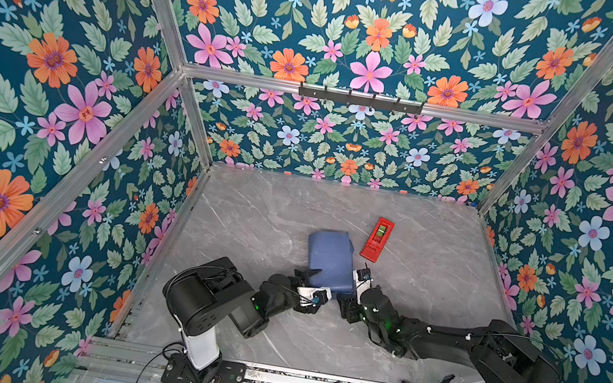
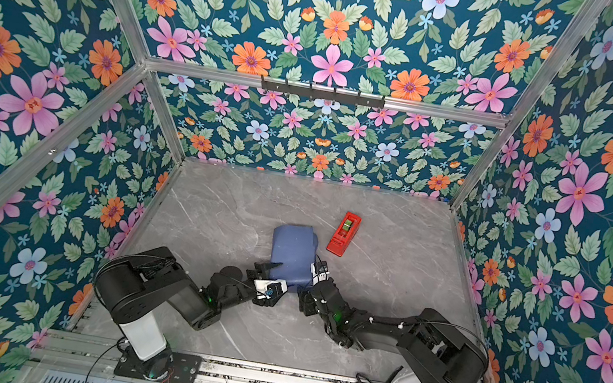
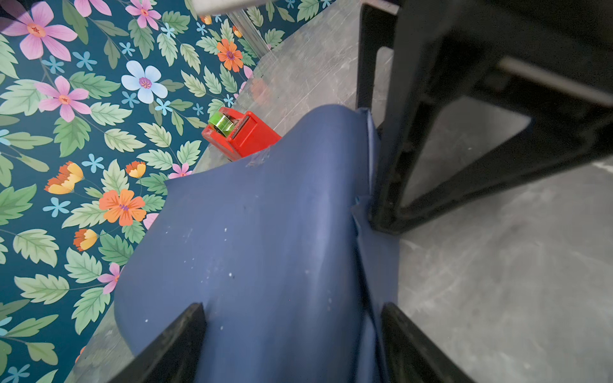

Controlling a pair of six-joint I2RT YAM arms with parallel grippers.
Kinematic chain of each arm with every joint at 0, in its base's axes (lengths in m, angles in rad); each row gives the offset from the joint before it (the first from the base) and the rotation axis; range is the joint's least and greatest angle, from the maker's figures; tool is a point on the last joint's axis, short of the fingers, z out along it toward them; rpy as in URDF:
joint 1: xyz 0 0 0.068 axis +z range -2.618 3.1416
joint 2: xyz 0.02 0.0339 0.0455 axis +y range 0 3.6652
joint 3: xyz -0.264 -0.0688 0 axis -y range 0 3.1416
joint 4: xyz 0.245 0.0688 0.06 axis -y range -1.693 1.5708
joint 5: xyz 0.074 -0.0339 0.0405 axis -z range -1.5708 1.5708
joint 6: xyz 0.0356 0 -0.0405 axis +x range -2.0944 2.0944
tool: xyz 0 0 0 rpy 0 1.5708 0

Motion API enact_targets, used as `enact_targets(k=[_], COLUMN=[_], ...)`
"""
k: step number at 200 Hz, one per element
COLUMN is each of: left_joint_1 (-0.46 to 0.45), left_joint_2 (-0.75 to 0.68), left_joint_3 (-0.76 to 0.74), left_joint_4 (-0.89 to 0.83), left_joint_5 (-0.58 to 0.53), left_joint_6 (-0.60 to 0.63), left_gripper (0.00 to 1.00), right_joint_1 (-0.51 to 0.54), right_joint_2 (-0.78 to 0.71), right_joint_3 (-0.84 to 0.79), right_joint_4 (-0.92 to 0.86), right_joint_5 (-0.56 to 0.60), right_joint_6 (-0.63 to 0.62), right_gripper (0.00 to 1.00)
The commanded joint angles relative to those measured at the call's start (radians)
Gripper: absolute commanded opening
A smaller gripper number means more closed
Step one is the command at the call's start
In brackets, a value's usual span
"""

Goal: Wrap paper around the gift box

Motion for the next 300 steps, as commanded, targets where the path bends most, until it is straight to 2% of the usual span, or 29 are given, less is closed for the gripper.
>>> enact_targets(k=[1, 47, 86, 131, 149, 167, 225, 259, 300], left_joint_1=[0.001, 0.003, 0.003, 0.004, 0.005, 0.007, 0.013, 0.015, 0.015], left_joint_2=[0.001, 0.001, 0.003, 0.003, 0.001, 0.000, -0.004, -0.005, -0.006], left_joint_3=[0.004, 0.008, 0.018, 0.020, 0.021, 0.021, 0.018, 0.018, 0.027], left_joint_4=[-0.010, -0.012, -0.015, -0.017, -0.018, -0.017, -0.018, -0.018, -0.038], left_joint_5=[0.011, 0.004, -0.013, -0.022, -0.023, -0.022, -0.011, -0.013, -0.013], left_joint_6=[-0.006, -0.015, -0.028, -0.040, -0.045, -0.047, -0.058, -0.060, -0.060], left_gripper=[0.84, 0.83, 0.82, 0.81, 0.80, 0.79, 0.78, 0.78, 0.77], right_joint_1=[-0.001, -0.001, -0.014, -0.108, -0.150, -0.219, -0.487, -0.594, -0.656], right_joint_2=[-0.014, -0.065, -0.238, -0.444, -0.482, -0.490, -0.333, -0.196, 0.017], right_joint_3=[0.015, -0.002, -0.040, -0.022, 0.004, 0.036, 0.217, 0.332, 0.505], right_joint_4=[-0.002, -0.050, -0.194, -0.388, -0.432, -0.456, -0.529, -0.525, -0.564], right_joint_5=[-0.014, -0.030, -0.071, -0.160, -0.186, -0.260, -0.543, -0.632, -0.693], right_joint_6=[0.020, 0.040, 0.044, 0.029, 0.028, 0.052, 0.183, 0.256, 0.306], right_gripper=[0.73, 0.77, 0.78, 0.78, 0.79, 0.80, 0.81, 0.80, 0.71])
